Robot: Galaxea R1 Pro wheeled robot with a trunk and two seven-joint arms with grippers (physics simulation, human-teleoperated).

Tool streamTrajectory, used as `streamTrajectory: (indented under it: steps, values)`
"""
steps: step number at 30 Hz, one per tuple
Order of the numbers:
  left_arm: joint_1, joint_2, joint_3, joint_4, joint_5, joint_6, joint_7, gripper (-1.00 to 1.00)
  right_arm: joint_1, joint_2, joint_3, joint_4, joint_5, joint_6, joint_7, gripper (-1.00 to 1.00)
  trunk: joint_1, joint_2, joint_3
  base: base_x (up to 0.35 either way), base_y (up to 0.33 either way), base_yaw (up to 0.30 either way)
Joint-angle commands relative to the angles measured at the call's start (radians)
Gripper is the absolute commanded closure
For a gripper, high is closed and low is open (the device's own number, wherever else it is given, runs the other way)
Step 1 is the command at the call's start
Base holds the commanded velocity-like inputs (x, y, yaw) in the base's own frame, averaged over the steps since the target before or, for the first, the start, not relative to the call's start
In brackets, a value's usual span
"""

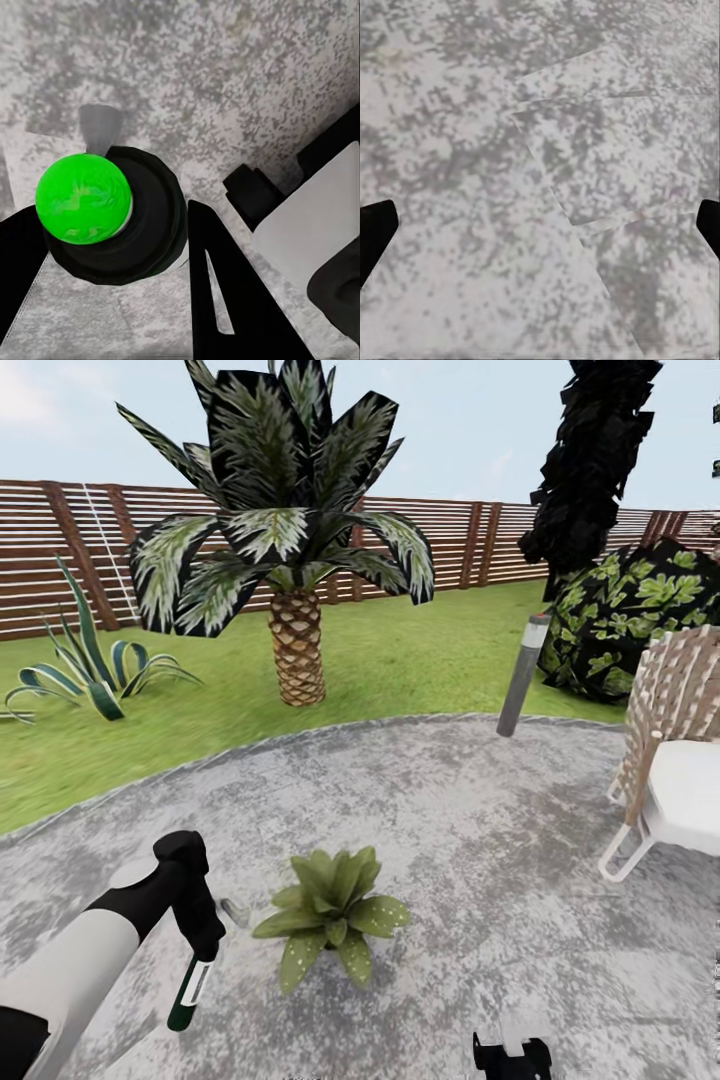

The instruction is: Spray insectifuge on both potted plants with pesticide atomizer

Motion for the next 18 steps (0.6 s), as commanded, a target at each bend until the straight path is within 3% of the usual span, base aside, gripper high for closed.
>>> streamTrajectory:
  steps: [1, 6, 11, 18]
  values:
    - [0.0, 0.001, -0.003, -0.002, -0.006, 0.01, -0.009, 1.0, -0.001, 0.0, 0.009, 0.001, -0.007, -0.003, -0.003, -1.0, 0.0, 0.0, -0.001, -0.134, 0.299, -0.264]
    - [0.004, -0.006, 0.001, 0.004, -0.005, 0.012, -0.008, 1.0, -0.001, 0.0, 0.009, 0.001, -0.007, -0.003, -0.003, -1.0, 0.0, 0.0, -0.001, 0.022, 0.301, -0.264]
    - [0.007, -0.031, 0.002, 0.008, -0.005, 0.012, 0.002, 1.0, -0.001, -0.001, 0.007, 0.001, -0.007, -0.003, -0.003, -1.0, 0.0, 0.0, -0.001, 0.143, 0.283, -0.264]
    - [0.045, -0.038, -0.001, 0.004, -0.005, 0.007, 0.005, 1.0, -0.001, 0.0, 0.007, 0.001, -0.007, -0.003, -0.003, -1.0, 0.0, 0.0, -0.001, 0.004, 0.031, -0.264]
